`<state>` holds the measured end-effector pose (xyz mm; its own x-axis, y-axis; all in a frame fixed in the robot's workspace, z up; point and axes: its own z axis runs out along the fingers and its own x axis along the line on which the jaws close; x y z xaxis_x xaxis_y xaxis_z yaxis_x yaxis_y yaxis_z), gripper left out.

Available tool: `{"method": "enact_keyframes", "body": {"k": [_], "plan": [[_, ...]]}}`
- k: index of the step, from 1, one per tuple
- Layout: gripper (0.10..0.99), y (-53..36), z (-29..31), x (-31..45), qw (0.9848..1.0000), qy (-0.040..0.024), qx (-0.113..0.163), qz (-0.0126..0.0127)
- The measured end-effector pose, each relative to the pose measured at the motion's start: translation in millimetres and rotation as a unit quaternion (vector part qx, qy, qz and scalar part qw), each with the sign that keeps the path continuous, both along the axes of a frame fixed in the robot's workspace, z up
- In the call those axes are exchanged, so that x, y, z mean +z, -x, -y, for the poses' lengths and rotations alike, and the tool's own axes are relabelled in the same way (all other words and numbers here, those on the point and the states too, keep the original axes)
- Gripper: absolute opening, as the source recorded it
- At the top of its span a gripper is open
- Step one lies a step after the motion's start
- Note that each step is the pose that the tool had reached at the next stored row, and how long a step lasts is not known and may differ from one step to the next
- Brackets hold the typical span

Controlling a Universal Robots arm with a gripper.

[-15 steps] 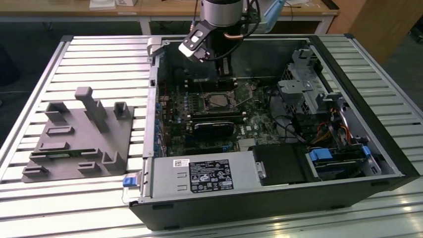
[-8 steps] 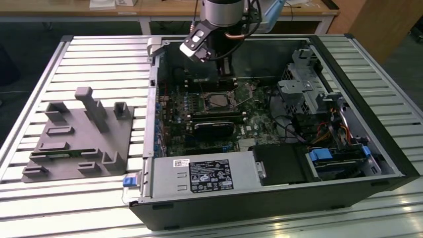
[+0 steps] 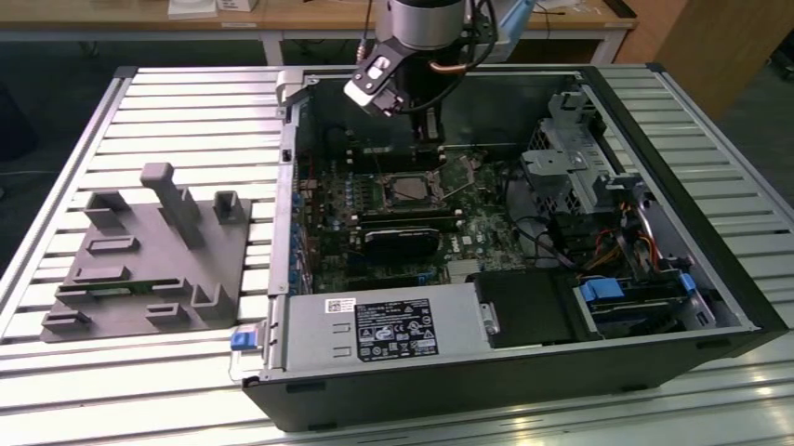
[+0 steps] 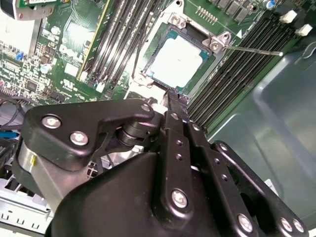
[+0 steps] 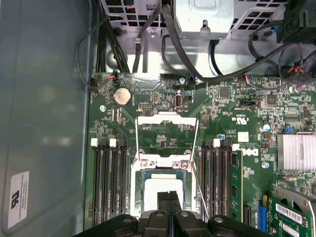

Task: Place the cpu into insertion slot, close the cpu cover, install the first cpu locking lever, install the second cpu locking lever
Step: 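Close the cpu cover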

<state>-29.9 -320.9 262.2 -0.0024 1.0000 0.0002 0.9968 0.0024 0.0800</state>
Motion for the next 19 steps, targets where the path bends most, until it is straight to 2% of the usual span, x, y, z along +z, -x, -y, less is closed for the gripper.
{"method": "enact_keyframes", "body": {"k": [6,19], "plan": [[0.106,-9.0,0.0,0.0,1.0000,0.0000,0.000,0.0000],[0.106,-52.1,0.0,-0.1,1.0000,0.0000,0.000,-0.0017]]}}
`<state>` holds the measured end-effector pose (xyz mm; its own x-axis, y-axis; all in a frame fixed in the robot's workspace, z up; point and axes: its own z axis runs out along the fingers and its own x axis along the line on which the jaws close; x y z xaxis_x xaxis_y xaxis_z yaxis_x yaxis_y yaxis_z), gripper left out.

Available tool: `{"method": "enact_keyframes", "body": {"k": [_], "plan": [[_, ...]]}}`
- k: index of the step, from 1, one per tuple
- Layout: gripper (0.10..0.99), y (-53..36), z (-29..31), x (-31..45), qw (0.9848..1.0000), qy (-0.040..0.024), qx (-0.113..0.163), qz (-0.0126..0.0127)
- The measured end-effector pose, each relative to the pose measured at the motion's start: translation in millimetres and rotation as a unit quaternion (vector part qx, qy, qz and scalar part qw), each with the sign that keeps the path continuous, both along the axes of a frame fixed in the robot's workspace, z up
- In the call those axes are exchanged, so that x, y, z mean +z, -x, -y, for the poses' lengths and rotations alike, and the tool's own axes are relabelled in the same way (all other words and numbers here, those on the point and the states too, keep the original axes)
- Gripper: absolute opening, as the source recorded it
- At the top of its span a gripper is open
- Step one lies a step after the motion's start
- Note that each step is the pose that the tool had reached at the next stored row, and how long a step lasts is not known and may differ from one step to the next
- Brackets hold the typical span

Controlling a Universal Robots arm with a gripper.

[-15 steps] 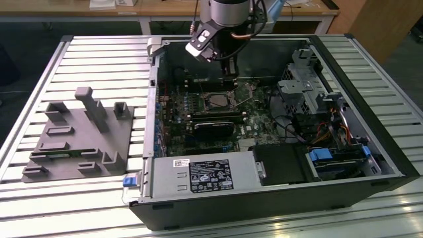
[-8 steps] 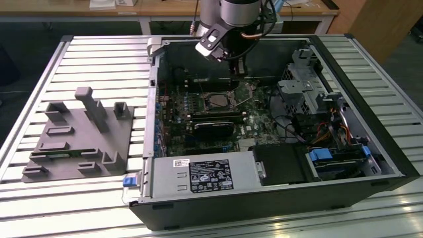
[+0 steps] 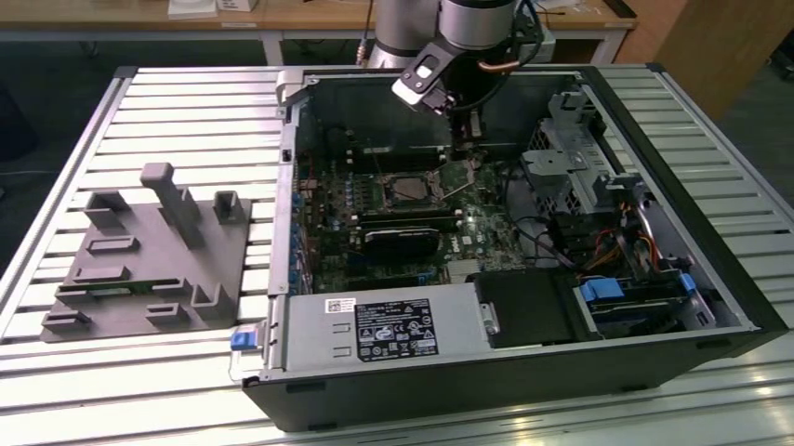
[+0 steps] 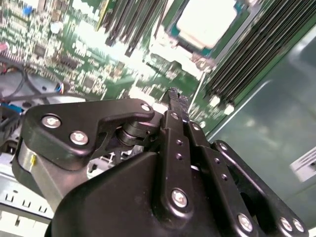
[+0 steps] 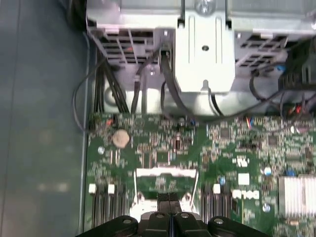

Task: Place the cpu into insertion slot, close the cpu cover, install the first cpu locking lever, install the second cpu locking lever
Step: 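Close the cpu cover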

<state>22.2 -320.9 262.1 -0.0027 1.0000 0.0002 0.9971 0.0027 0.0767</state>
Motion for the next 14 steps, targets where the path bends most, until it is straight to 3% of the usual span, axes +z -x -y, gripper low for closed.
{"method": "enact_keyframes", "body": {"k": [14], "plan": [[0.106,-37.9,-0.6,-4.8,1.0000,0.0000,0.000,-0.0035]]}}
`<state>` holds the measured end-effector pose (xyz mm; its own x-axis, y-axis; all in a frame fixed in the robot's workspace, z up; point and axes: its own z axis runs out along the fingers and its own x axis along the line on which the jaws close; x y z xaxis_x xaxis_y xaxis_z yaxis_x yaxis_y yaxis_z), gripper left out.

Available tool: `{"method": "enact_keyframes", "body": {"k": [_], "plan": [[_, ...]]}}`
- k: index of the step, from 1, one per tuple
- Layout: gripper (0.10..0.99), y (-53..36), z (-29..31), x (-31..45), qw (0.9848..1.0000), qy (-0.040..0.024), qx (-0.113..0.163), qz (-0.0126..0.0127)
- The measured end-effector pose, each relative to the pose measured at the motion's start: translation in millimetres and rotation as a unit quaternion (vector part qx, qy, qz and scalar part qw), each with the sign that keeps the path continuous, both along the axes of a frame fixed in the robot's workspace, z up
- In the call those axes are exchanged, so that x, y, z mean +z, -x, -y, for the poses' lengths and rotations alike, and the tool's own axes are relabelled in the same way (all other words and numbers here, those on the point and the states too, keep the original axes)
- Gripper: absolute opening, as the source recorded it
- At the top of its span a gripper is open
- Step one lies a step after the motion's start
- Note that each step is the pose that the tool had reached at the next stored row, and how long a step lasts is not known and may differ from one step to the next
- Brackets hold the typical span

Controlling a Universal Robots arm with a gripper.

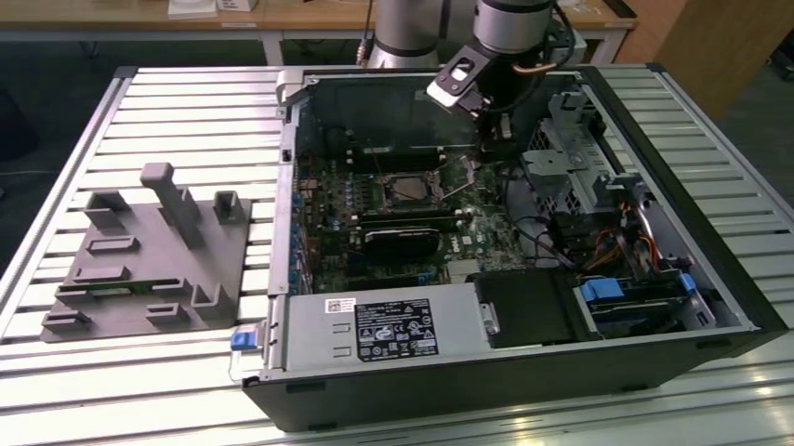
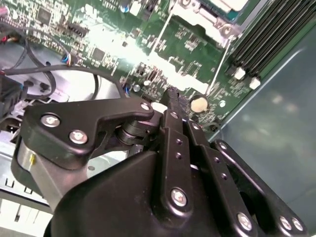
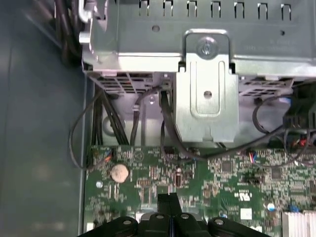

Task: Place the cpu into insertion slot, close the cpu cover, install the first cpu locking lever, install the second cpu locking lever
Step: 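Close the cpu cover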

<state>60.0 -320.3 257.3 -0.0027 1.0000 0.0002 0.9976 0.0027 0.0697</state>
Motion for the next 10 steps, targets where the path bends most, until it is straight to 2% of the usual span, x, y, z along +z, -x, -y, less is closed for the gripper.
{"method": "enact_keyframes", "body": {"k": [10], "plan": [[0.106,-7.2,-0.1,-17.0,1.0000,0.0001,0.000,-0.0033]]}}
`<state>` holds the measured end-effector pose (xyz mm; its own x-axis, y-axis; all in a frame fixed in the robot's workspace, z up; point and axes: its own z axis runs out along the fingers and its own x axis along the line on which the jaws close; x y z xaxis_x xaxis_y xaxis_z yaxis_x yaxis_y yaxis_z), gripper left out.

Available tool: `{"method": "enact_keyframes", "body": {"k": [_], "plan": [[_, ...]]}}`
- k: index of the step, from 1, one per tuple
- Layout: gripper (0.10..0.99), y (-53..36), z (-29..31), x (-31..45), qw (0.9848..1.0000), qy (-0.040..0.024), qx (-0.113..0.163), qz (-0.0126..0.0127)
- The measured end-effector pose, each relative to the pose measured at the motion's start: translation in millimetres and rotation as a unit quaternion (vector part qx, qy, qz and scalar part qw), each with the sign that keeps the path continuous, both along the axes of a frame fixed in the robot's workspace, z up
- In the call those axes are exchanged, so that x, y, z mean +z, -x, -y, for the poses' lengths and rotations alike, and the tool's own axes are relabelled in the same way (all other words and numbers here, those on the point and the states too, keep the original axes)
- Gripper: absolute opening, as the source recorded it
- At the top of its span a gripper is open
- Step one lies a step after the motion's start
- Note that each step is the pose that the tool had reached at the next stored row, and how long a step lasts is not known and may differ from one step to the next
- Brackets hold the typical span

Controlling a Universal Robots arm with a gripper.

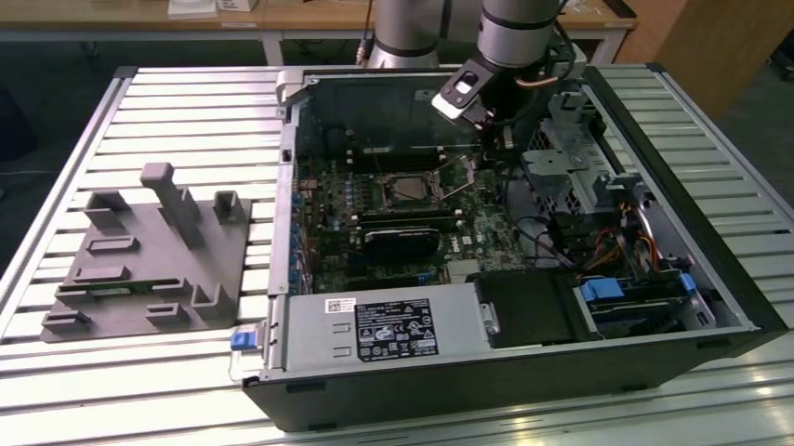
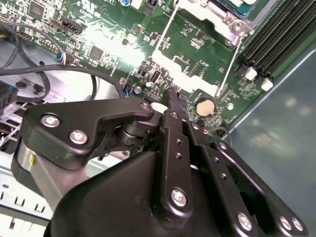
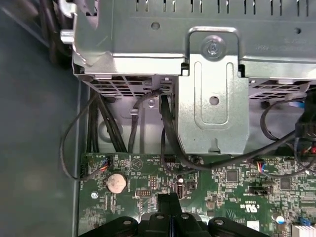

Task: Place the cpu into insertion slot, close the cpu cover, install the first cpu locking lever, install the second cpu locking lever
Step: 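Close the cpu cover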

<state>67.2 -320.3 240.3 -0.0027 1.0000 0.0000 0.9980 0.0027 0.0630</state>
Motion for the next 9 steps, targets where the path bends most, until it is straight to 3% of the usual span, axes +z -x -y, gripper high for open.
{"method": "enact_keyframes", "body": {"k": [6,9], "plan": [[0.106,-2.0,0.0,-10.1,1.0000,0.0001,0.000,-0.0039],[0.106,-2.3,0.0,-11.3,1.0000,0.0001,0.000,-0.0042]]}}
